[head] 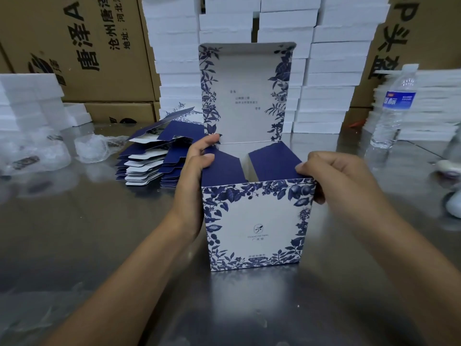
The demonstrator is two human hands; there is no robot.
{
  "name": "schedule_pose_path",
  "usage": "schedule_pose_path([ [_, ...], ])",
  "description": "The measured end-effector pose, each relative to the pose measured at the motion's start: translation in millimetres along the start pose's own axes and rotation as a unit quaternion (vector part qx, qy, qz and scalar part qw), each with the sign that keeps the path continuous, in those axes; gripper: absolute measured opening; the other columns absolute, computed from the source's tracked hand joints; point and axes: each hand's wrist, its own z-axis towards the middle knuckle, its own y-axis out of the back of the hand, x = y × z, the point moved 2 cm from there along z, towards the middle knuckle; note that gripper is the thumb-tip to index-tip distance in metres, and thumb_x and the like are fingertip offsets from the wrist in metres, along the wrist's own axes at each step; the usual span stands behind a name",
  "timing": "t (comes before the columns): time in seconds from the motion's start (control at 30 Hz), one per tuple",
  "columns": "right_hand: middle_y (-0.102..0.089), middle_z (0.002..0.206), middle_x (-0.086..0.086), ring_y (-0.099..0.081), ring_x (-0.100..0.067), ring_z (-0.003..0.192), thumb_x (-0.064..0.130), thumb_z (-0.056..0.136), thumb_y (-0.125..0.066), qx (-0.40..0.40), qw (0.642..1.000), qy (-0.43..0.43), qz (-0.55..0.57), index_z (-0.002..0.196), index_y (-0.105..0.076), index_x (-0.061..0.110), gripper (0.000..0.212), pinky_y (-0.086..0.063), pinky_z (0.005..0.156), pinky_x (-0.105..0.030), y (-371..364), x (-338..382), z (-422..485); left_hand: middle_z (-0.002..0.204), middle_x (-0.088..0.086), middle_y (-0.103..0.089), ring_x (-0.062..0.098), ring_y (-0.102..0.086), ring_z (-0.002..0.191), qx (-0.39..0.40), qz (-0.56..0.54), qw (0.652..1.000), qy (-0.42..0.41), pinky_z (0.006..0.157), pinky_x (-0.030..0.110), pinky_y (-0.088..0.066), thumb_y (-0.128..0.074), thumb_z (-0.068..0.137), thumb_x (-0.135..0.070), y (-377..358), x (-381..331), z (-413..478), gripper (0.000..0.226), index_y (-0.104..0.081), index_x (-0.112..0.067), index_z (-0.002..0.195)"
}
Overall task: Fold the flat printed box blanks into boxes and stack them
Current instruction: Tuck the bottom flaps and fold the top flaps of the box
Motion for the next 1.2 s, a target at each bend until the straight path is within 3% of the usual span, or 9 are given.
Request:
schedule_pose_path([
  [0.1,-0.033,0.043,0.006,-0.030,-0.007,0.043,0.012,0.083,-0.059,-0.031,0.999,-0.025,0.033,0.042,-0.035,0.019,0.048,-0.026,0.040,-0.015,4,-2,2,0.091,-0.013,-0.067,0.006,-0.065,0.080,0.005,0.014,1.000,-0.010,0.070,0.023,-0.053,-0.046,0.070,-0.025,-2,1,1,0.040,-0.059,-0.023,0.108],
  [0.2,-0.046,0.048,0.002,-0.040,-0.012,0.048,0.018,0.083,-0.058,-0.006,0.997,-0.064,0.050,0.044,-0.050,0.018,0.040,-0.033,0.049,-0.022,3,-4,2,0.085,-0.017,-0.069,0.002,-0.066,0.077,0.016,0.014,1.000,-0.013,0.063,0.017,-0.053,-0.045,0.071,-0.023,-3,1,1,0.038,-0.059,-0.021,0.106],
  [0.33,-0.060,0.062,-0.011,-0.052,-0.022,0.058,0.026,0.082,-0.063,0.014,0.990,-0.099,0.095,0.060,-0.067,0.013,0.025,-0.043,0.056,-0.024,2,-6,-2,0.095,-0.012,-0.069,0.010,-0.066,0.085,0.047,0.001,0.999,0.012,0.071,0.026,-0.055,-0.046,0.073,-0.027,-3,3,-1,0.038,-0.060,-0.022,0.109],
  [0.53,-0.041,0.073,-0.015,-0.038,-0.026,0.070,0.024,0.063,-0.055,0.010,0.992,-0.098,0.084,0.070,-0.046,-0.018,0.044,-0.025,0.064,-0.036,3,-1,-1,0.091,-0.013,-0.071,0.009,-0.067,0.081,0.059,-0.005,0.998,0.017,0.066,0.024,-0.055,-0.046,0.075,-0.028,-6,5,-5,0.039,-0.059,-0.023,0.111],
  [0.67,-0.041,0.072,-0.015,-0.037,-0.026,0.068,0.023,0.063,-0.055,0.002,0.992,-0.100,0.072,0.069,-0.046,-0.016,0.040,-0.025,0.057,-0.031,4,-4,0,0.090,-0.013,-0.071,0.009,-0.067,0.080,0.060,-0.005,0.998,0.016,0.064,0.023,-0.055,-0.045,0.076,-0.028,-6,4,-6,0.038,-0.059,-0.023,0.111],
  [0.8,-0.046,0.071,-0.017,-0.037,-0.028,0.066,0.022,0.067,-0.060,-0.019,0.989,-0.125,0.078,0.073,-0.061,0.007,0.016,-0.027,0.053,-0.030,5,-5,-1,0.091,-0.012,-0.071,0.011,-0.067,0.082,0.070,-0.011,0.997,0.022,0.067,0.025,-0.056,-0.045,0.076,-0.027,-6,6,-8,0.037,-0.060,-0.023,0.109],
  [0.93,-0.042,0.074,-0.015,-0.035,-0.027,0.069,0.023,0.074,-0.061,-0.051,0.986,-0.133,0.084,0.078,-0.060,0.013,0.011,-0.025,0.054,-0.028,7,-5,-1,0.100,-0.007,-0.068,0.012,-0.067,0.083,0.087,-0.012,0.995,0.043,0.065,0.024,-0.055,-0.046,0.077,-0.027,-8,6,-2,0.035,-0.061,-0.023,0.108],
  [1.1,-0.037,0.070,-0.012,-0.033,-0.021,0.067,0.024,0.064,-0.055,-0.068,0.989,-0.111,0.068,0.067,-0.046,-0.009,0.034,-0.021,0.052,-0.027,9,-5,0,0.106,-0.004,-0.066,0.011,-0.066,0.079,0.079,-0.003,0.994,0.071,0.063,0.022,-0.054,-0.050,0.080,-0.023,-12,7,5,0.030,-0.062,-0.023,0.107],
  [1.2,-0.034,0.071,-0.011,-0.031,-0.021,0.067,0.024,0.059,-0.052,-0.074,0.989,-0.108,0.063,0.064,-0.042,-0.009,0.035,-0.020,0.049,-0.023,8,-5,0,0.109,0.001,-0.059,0.013,-0.060,0.076,0.039,0.015,0.994,0.100,0.064,0.022,-0.049,-0.044,0.090,-0.017,-18,1,3,0.029,-0.054,-0.015,0.118],
])
